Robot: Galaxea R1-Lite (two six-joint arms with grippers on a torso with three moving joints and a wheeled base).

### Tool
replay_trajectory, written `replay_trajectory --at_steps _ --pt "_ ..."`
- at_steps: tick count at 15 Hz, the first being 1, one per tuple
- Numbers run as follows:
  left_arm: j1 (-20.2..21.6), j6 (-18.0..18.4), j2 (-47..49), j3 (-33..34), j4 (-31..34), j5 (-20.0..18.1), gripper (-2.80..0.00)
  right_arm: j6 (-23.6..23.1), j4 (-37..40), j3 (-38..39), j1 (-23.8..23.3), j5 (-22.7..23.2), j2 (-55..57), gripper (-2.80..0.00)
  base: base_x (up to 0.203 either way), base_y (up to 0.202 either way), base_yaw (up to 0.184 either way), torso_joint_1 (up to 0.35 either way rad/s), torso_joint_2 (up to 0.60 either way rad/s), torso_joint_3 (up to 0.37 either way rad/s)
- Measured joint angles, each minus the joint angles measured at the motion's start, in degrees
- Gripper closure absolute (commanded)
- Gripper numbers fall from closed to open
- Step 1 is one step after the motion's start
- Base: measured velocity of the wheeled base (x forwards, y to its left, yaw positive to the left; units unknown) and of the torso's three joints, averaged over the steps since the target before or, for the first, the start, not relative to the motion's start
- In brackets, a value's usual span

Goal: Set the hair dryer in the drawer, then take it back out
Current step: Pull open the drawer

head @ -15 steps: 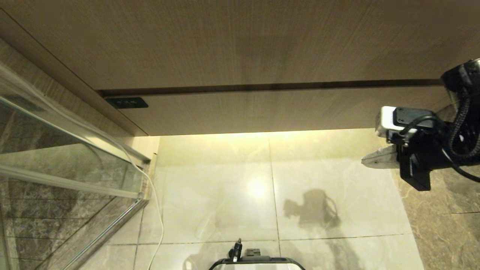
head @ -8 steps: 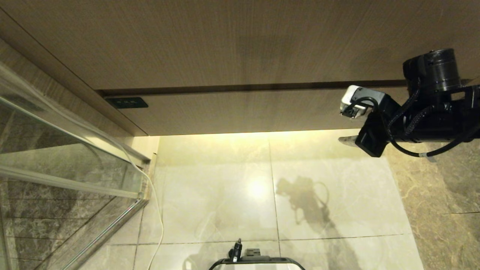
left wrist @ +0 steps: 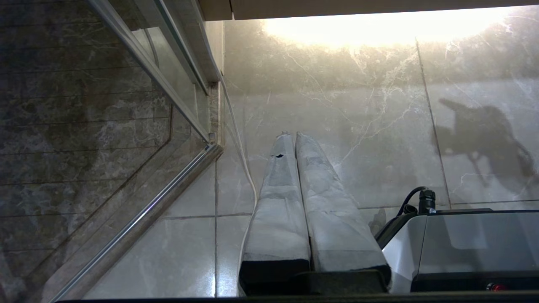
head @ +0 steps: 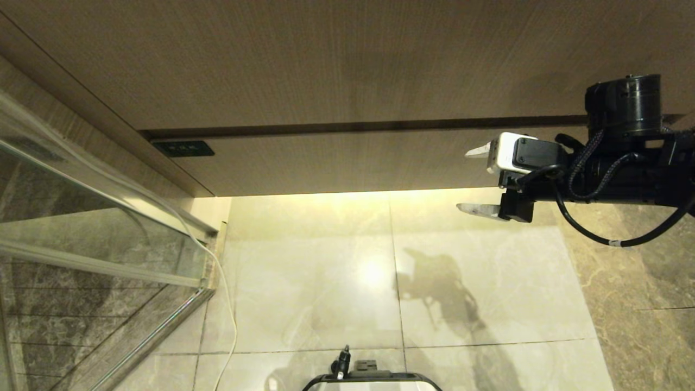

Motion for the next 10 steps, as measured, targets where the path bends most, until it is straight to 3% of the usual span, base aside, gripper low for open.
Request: replay_trajectory --at_steps 3,10 --pt "-0.02 0.0 -0.01 0.0 0.02 -0.02 0.0 -8.07 -5.77 1.46 -1.39 0.09 0.42 -2.8 0.0 0.0 0.0 0.0 0.0 0.0" --pt "-0.02 0.0 0.0 0.0 0.02 0.01 0.0 -7.83 -8.78 -0.66 -2.33 -3.44 3.82 -2.8 0.0 0.0 0.0 0.0 0.0 0.0"
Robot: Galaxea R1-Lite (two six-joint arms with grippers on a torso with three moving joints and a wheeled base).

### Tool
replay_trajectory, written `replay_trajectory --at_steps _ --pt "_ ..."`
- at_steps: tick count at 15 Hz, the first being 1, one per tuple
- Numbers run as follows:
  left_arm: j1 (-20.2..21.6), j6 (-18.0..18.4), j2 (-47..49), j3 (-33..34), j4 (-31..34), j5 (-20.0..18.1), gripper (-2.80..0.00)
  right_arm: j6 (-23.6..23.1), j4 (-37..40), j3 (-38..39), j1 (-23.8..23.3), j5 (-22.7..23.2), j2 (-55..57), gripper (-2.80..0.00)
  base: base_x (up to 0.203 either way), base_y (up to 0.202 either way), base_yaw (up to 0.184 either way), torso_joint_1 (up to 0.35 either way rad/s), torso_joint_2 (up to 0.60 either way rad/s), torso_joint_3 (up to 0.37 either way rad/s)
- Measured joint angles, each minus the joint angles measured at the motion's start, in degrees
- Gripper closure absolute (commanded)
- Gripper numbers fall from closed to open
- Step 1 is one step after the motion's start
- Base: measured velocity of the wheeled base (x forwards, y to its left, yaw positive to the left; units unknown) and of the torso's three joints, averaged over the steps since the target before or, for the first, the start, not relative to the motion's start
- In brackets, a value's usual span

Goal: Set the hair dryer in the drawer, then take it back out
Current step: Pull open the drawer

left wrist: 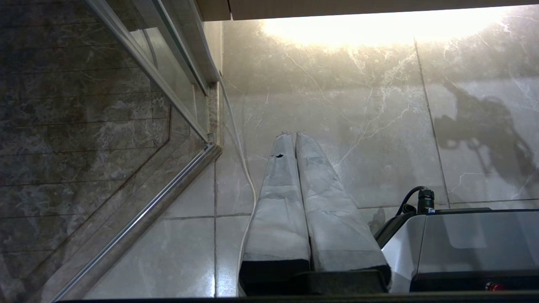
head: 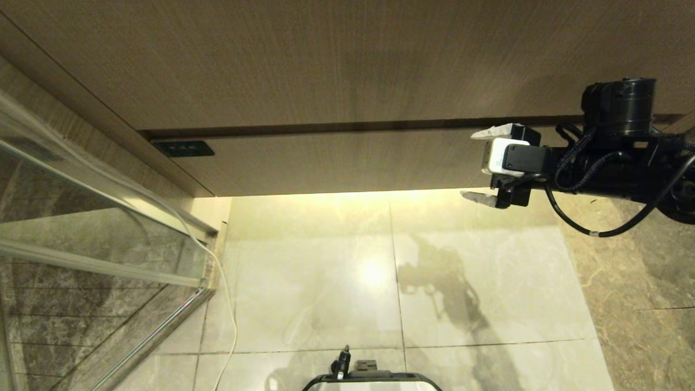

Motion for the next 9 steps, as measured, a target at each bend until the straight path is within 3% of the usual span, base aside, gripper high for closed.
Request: replay_trajectory --at_steps 3,9 --pt "-0.05 0.0 0.0 0.0 0.0 -0.04 0.0 2.78 -0.63 -3.12 0.0 -2.79 2.29 -2.8 0.0 0.0 0.0 0.0 0.0 0.0" --pt "0.0 0.0 0.0 0.0 0.0 -0.01 0.0 4.47 -2.59 -5.33 -0.04 -3.53 5.17 -2.8 0.0 0.0 0.0 0.0 0.0 0.0"
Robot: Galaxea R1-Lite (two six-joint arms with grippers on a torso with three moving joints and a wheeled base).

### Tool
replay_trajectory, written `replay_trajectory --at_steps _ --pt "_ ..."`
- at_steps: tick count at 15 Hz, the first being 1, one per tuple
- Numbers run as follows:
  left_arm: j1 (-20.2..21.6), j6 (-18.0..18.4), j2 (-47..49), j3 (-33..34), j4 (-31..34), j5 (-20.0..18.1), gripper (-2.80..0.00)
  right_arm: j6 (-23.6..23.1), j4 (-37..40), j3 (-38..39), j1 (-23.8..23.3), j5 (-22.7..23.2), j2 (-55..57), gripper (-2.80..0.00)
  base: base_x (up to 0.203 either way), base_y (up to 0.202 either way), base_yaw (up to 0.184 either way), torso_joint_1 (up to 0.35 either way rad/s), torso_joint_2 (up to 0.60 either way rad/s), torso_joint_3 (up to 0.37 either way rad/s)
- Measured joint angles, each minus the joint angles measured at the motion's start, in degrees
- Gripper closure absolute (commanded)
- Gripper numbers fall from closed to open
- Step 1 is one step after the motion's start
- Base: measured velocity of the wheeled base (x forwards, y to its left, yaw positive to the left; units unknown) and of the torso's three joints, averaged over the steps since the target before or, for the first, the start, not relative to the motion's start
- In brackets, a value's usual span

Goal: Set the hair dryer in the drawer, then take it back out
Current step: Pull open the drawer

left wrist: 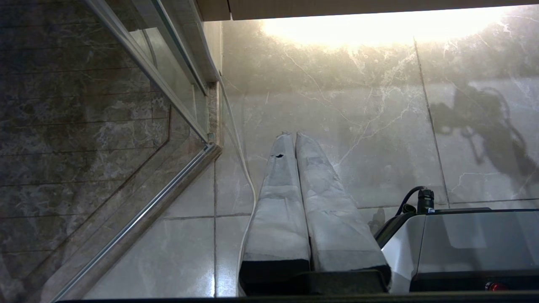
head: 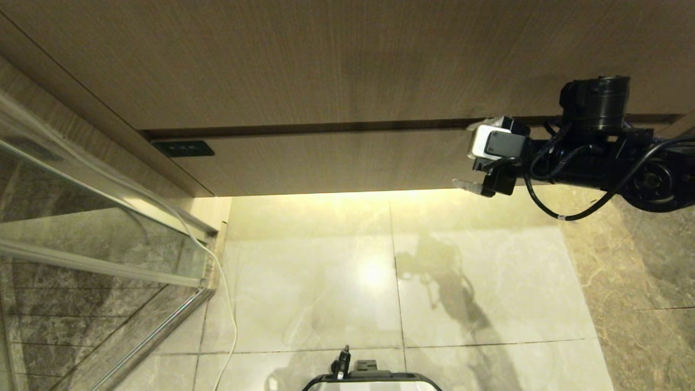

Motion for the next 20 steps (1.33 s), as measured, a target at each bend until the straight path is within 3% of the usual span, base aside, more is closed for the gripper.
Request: replay_trajectory --at_steps 14,18,20 --pt "0.0 0.02 -0.02 0.0 0.0 -0.01 0.0 1.0 -7.81 -4.04 0.26 -1.65 6.94 -2.8 0.0 0.0 0.0 0.0 0.0 0.0" --pt "-0.05 0.0 0.0 0.0 -0.02 -0.01 0.0 1.77 -7.62 -4.1 0.24 -2.47 8.21 -2.8 0.0 0.0 0.0 0.0 0.0 0.0" --pt "0.0 0.02 -0.02 0.0 0.0 -0.01 0.0 4.61 -4.62 -3.9 0.35 -2.73 8.21 -2.8 0.0 0.0 0.0 0.0 0.0 0.0"
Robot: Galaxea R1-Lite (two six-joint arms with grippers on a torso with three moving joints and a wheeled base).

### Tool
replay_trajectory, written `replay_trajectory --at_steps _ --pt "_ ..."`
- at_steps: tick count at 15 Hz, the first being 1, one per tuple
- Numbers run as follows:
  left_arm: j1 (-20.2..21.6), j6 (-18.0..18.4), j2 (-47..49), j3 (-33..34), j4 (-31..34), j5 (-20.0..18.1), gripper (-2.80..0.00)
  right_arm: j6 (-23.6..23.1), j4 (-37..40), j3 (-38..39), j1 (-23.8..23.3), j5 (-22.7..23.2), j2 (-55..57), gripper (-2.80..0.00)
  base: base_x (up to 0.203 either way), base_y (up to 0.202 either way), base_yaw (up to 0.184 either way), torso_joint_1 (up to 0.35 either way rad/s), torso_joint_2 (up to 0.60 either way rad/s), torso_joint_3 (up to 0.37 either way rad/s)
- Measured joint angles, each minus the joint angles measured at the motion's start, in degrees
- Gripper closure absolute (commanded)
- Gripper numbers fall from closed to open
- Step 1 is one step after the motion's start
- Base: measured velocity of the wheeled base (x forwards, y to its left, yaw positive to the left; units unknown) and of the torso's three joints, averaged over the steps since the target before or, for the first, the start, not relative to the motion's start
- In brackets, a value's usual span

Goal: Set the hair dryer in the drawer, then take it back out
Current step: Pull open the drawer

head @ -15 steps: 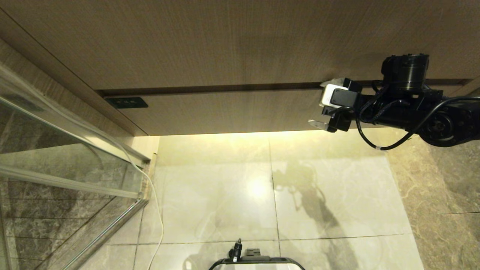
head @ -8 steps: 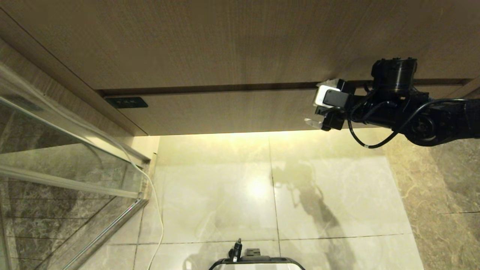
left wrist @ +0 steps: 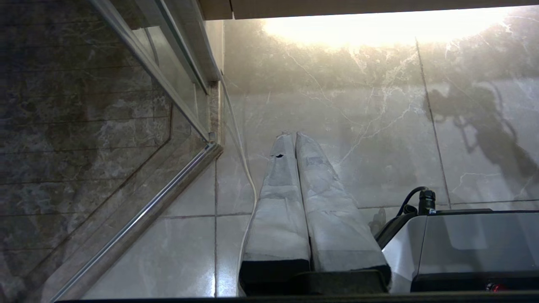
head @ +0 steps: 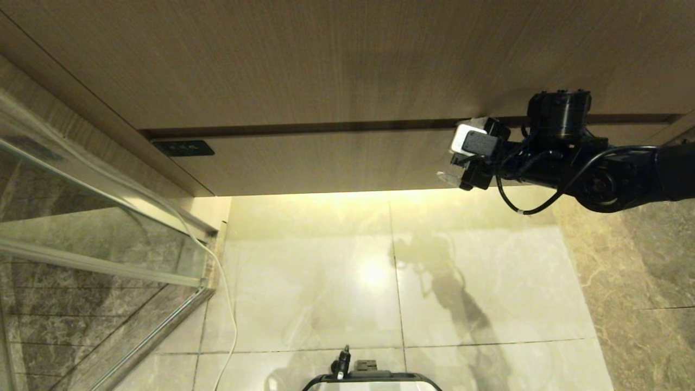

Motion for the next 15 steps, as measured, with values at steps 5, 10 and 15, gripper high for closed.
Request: replay_trajectory --at_steps 5,10,15 --pt "0.02 -0.05 0.02 0.0 0.0 0.0 0.0 3.12 8.64 0.33 -0.07 0.0 -1.47 -2.8 0.0 0.0 0.0 0.0 0.0 0.0" --pt "0.02 -0.02 0.02 0.0 0.0 -0.02 0.0 6.65 17.68 3.41 -0.41 -2.97 -4.79 -2.8 0.0 0.0 0.0 0.0 0.0 0.0" --pt "0.02 -0.02 0.02 0.0 -0.07 0.01 0.0 8.82 19.58 5.4 -0.11 -4.82 -6.19 -2.8 0.0 0.0 0.0 0.0 0.0 0.0"
